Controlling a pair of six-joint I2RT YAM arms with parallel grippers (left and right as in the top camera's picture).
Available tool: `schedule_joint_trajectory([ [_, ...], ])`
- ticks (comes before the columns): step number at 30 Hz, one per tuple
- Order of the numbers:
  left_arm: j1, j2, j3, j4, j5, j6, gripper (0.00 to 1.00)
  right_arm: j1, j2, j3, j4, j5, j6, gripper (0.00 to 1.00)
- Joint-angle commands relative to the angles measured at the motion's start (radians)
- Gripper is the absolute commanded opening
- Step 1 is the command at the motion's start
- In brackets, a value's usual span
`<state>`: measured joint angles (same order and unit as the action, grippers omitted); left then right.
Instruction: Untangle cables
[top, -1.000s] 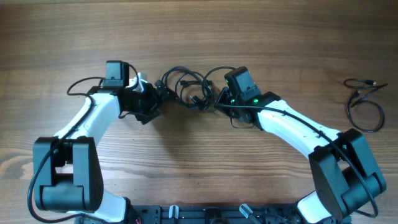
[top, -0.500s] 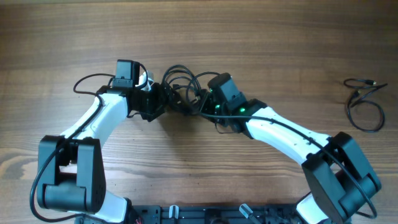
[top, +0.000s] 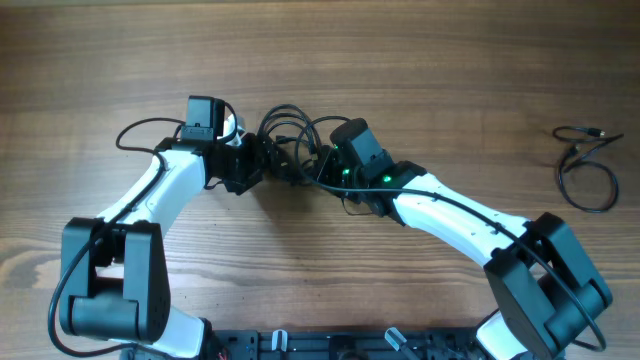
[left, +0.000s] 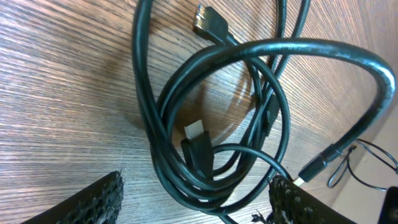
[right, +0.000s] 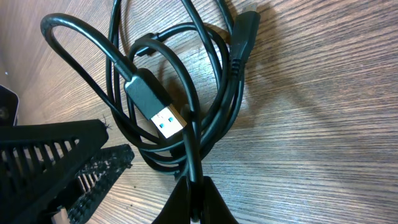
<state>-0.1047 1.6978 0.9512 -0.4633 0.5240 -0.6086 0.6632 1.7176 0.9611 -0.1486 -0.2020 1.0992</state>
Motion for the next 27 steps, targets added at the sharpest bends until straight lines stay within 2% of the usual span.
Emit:
schedule_joint_trajectory([
  [1, -0.004, 0.002, -0.001, -0.001, -0.029, -0.003, 0.76, 0.004, 0.013, -0.004, 0.006, -0.01, 0.003, 0.04],
  [15, -0.004, 0.002, -0.001, -0.003, -0.048, -0.003, 0.76, 0.004, 0.013, -0.004, 0.087, -0.121, 0.003, 0.04],
  [18, -0.004, 0.002, -0.001, -0.003, -0.048, -0.002, 0.63, 0.004, 0.013, -0.004, 0.097, -0.171, 0.0, 0.04],
  [20, -0.004, 0.002, -0.001, -0.003, -0.048, -0.002, 0.48, 0.004, 0.013, -0.004, 0.1, -0.208, -0.002, 0.04],
  [24, -0.004, 0.002, -0.001, -0.004, -0.055, -0.002, 0.26, 0.004, 0.013, -0.004, 0.099, -0.245, -0.035, 0.04],
  [27, 0.001, 0.002, -0.001, -0.011, -0.077, -0.002, 0.13, 0.004, 0.013, -0.004, 0.069, -0.246, -0.086, 0.04],
])
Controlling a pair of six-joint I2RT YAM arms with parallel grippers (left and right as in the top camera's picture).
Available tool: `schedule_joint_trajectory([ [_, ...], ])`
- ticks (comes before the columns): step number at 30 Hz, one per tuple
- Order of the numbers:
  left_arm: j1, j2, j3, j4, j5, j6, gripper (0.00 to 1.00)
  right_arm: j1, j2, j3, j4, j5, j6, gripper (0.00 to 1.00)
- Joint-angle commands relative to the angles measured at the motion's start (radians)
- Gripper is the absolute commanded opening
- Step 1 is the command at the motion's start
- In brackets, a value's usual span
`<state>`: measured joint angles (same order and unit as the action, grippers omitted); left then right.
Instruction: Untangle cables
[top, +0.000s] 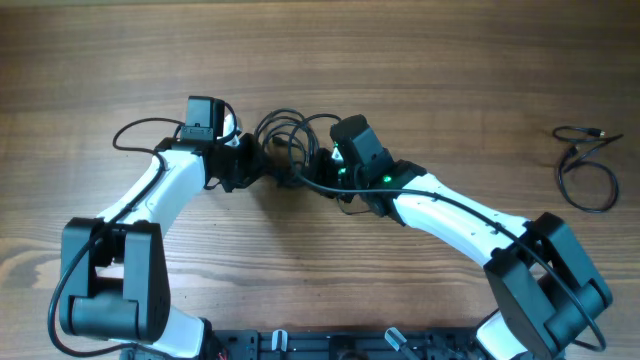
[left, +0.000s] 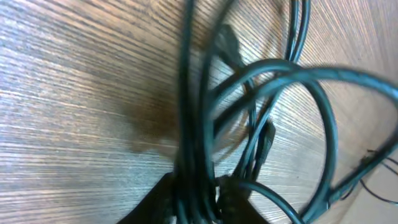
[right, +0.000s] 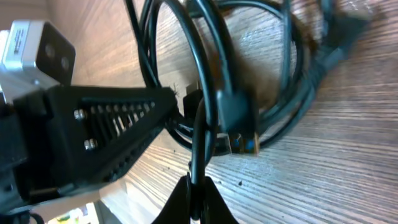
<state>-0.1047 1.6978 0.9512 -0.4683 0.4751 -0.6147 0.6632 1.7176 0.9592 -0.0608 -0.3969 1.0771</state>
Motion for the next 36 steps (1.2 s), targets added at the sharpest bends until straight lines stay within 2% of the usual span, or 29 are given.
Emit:
schedule_joint_trajectory([
  [1, 0.006, 0.002, -0.001, -0.01, -0.032, 0.004, 0.11, 0.004, 0.013, -0.002, -0.035, -0.05, -0.077, 0.04],
  [4, 0.032, 0.002, -0.001, -0.023, -0.032, 0.004, 0.04, 0.004, 0.013, -0.002, -0.105, -0.055, -0.128, 0.04],
  [7, 0.059, 0.002, -0.001, -0.038, -0.032, 0.004, 0.04, 0.003, 0.013, -0.002, -0.144, -0.109, -0.209, 0.04],
  [11, 0.088, 0.002, -0.001, -0.053, -0.033, 0.004, 0.04, 0.003, 0.013, -0.002, -0.14, -0.332, -0.409, 0.04],
  [13, 0.098, 0.002, -0.001, -0.06, -0.04, 0.004, 0.04, 0.003, 0.013, -0.002, -0.173, -0.375, -0.499, 0.04],
  [18, 0.111, 0.002, -0.001, -0.068, -0.051, 0.004, 0.04, -0.017, 0.013, -0.002, -0.253, -0.285, -0.526, 0.04],
  [23, 0.118, 0.002, -0.001, -0.072, -0.059, 0.004, 0.04, -0.101, 0.013, -0.002, -0.386, -0.229, -0.533, 0.04],
  [31, 0.12, 0.002, -0.001, -0.074, -0.066, 0.003, 0.04, -0.248, 0.013, -0.002, -0.587, -0.182, -0.717, 0.04],
  [33, 0.12, 0.002, -0.001, -0.075, -0.066, 0.003, 0.04, -0.264, 0.013, -0.002, -0.604, -0.056, -0.667, 0.04],
  [36, 0.12, 0.002, -0.001, -0.074, -0.066, 0.003, 0.04, -0.266, 0.013, -0.002, -0.607, 0.148, -0.445, 0.04],
])
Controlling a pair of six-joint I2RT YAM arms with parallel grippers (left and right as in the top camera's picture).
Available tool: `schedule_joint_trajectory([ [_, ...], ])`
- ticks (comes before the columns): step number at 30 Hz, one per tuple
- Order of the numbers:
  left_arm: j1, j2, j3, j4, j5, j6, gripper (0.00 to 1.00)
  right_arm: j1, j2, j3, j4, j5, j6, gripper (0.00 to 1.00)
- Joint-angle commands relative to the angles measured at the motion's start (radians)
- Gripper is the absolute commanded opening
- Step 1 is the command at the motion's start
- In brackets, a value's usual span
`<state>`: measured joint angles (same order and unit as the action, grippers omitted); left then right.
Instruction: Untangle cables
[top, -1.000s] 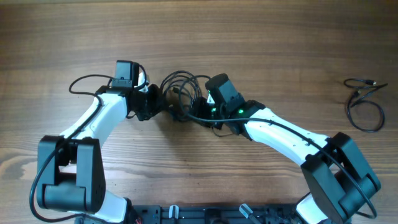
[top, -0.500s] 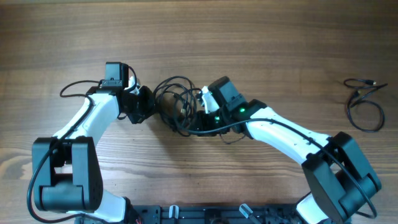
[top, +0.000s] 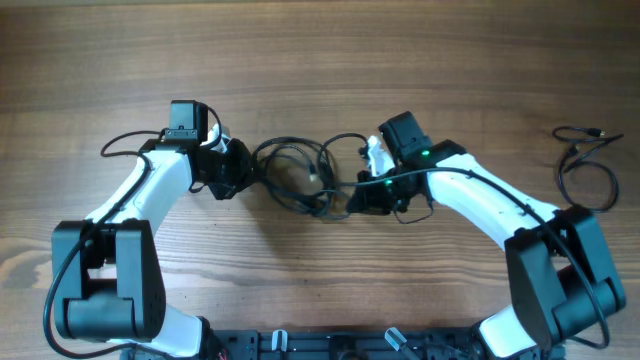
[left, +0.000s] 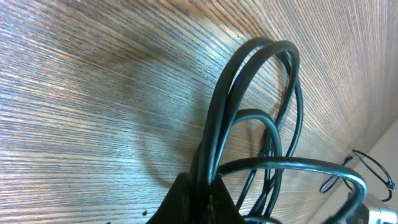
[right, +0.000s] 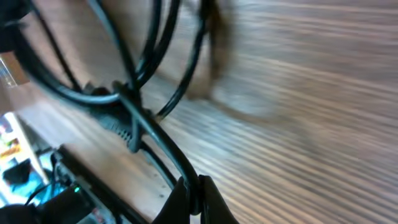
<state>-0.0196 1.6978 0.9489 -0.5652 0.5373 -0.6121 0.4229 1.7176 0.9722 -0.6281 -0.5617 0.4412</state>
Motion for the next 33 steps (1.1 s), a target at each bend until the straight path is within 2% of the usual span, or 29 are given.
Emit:
schedule_joint_trajectory([
  [1, 0.035, 0.002, 0.001, 0.022, -0.128, 0.001, 0.04, -0.024, 0.013, -0.015, -0.037, 0.317, 0.235, 0.04],
  [3, 0.035, 0.002, 0.002, 0.023, -0.127, 0.001, 0.04, -0.021, 0.013, -0.015, 0.001, 0.221, 0.224, 0.04],
  [5, 0.035, 0.002, 0.002, 0.023, -0.127, 0.0, 0.04, -0.02, 0.013, -0.015, 0.083, -0.031, 0.116, 0.04],
  [7, 0.035, 0.002, 0.002, 0.023, -0.127, 0.0, 0.04, -0.018, 0.013, -0.015, 0.148, -0.176, 0.079, 0.04],
  [9, 0.035, 0.002, 0.002, 0.023, -0.127, -0.004, 0.04, -0.014, 0.013, -0.015, 0.161, -0.092, 0.137, 0.04],
  [11, 0.035, 0.002, 0.002, 0.023, -0.127, -0.004, 0.04, -0.006, 0.013, -0.016, 0.159, 0.042, 0.289, 0.04],
  [12, 0.035, 0.002, 0.002, 0.023, -0.127, -0.004, 0.04, 0.003, 0.014, -0.017, 0.196, 0.024, 0.304, 0.04],
  [16, 0.035, 0.002, 0.002, 0.023, -0.126, -0.006, 0.04, 0.051, 0.014, -0.017, 0.332, -0.039, 0.279, 0.04],
  [21, 0.035, 0.002, 0.002, 0.023, -0.122, -0.006, 0.04, 0.134, 0.014, -0.017, 0.357, 0.164, 0.397, 0.04],
  [23, 0.035, 0.002, 0.002, 0.023, -0.122, -0.006, 0.04, 0.175, 0.014, -0.017, 0.391, 0.204, 0.362, 0.04],
  [25, 0.035, 0.002, 0.002, 0.023, -0.118, -0.006, 0.04, 0.22, 0.015, -0.017, 0.439, 0.267, 0.26, 0.04],
  [28, 0.035, 0.002, 0.002, 0.024, -0.119, -0.006, 0.04, 0.265, 0.016, -0.017, 0.427, 0.456, 0.218, 0.04],
  [31, 0.035, 0.002, 0.002, 0.024, -0.119, -0.006, 0.04, 0.281, 0.024, -0.017, 0.327, 0.636, 0.403, 0.04],
  [33, 0.035, 0.002, 0.002, 0.024, -0.119, -0.006, 0.04, 0.28, 0.032, -0.017, 0.316, 0.639, 0.423, 0.04],
])
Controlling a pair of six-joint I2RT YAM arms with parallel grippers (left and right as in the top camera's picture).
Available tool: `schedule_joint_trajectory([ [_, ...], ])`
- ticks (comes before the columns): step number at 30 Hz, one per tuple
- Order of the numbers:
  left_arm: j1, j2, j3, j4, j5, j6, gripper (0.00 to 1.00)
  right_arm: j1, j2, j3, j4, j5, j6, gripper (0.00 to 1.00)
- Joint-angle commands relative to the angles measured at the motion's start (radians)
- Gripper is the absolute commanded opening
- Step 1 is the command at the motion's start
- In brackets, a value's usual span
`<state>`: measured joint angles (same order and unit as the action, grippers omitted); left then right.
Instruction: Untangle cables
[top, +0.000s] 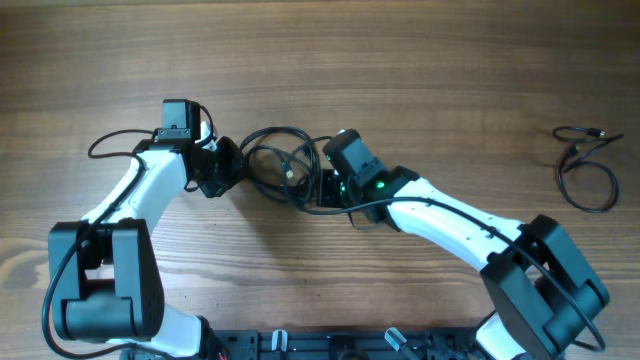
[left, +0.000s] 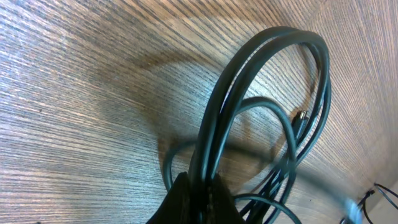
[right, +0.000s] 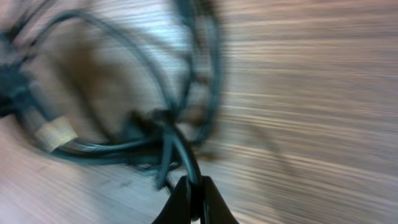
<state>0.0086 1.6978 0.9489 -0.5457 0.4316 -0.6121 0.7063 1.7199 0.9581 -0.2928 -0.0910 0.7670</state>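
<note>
A tangle of black cables (top: 283, 165) lies on the wooden table between my two arms. My left gripper (top: 222, 168) sits at the tangle's left side, shut on a pair of black strands (left: 214, 140) that loop away from it. On the right side of the bundle, my right gripper (top: 318, 185) is shut on one black strand (right: 180, 152). The right wrist view is blurred; a pale connector (right: 53, 134) shows among the loops. A thin black lead (top: 125, 135) trails left behind the left arm.
A separate thin black cable (top: 585, 170) lies coiled loosely near the table's right edge, well away from both arms. Bare wood (top: 400, 70) stretches across the far side of the table.
My right gripper has moved left, back toward the left gripper, still holding its strand. The tangle that was stretched between the arms now sits bunched. The left gripper shifted slightly left.
First the left gripper stood open around the tangle while the right held a strand. Then the left was shut on strands as well. After that the arms stood apart with the bundle stretched out. Now the right one is close to the left again.
</note>
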Motion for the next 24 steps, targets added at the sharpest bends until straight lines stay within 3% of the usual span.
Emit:
schedule_joint_trajectory([
  [1, 0.006, 0.002, 0.002, 0.004, -0.013, -0.006, 0.04, -0.003, 0.032, -0.003, -0.019, 0.152, 0.096, 0.04],
  [5, 0.006, 0.002, 0.002, 0.003, -0.014, -0.006, 0.04, -0.039, 0.028, 0.034, -0.045, -0.088, -0.057, 0.04],
  [9, 0.006, 0.002, 0.002, 0.003, -0.014, -0.006, 0.04, -0.147, 0.019, 0.19, -0.345, -0.269, -0.15, 0.04],
  [13, 0.006, 0.002, 0.002, 0.003, -0.014, -0.006, 0.04, -0.253, 0.019, 0.337, -0.682, -0.269, -0.333, 0.04],
  [17, 0.006, 0.002, 0.002, 0.003, -0.014, -0.006, 0.04, -0.325, 0.019, 0.358, -0.896, -0.142, -0.464, 0.04],
  [21, 0.006, 0.002, 0.002, 0.003, -0.014, -0.006, 0.04, -0.398, 0.021, 0.357, -1.023, 0.196, -0.346, 0.04],
  [24, 0.006, 0.002, 0.002, 0.003, -0.014, -0.006, 0.04, -0.438, 0.021, 0.357, -1.028, 0.249, -0.187, 0.04],
])
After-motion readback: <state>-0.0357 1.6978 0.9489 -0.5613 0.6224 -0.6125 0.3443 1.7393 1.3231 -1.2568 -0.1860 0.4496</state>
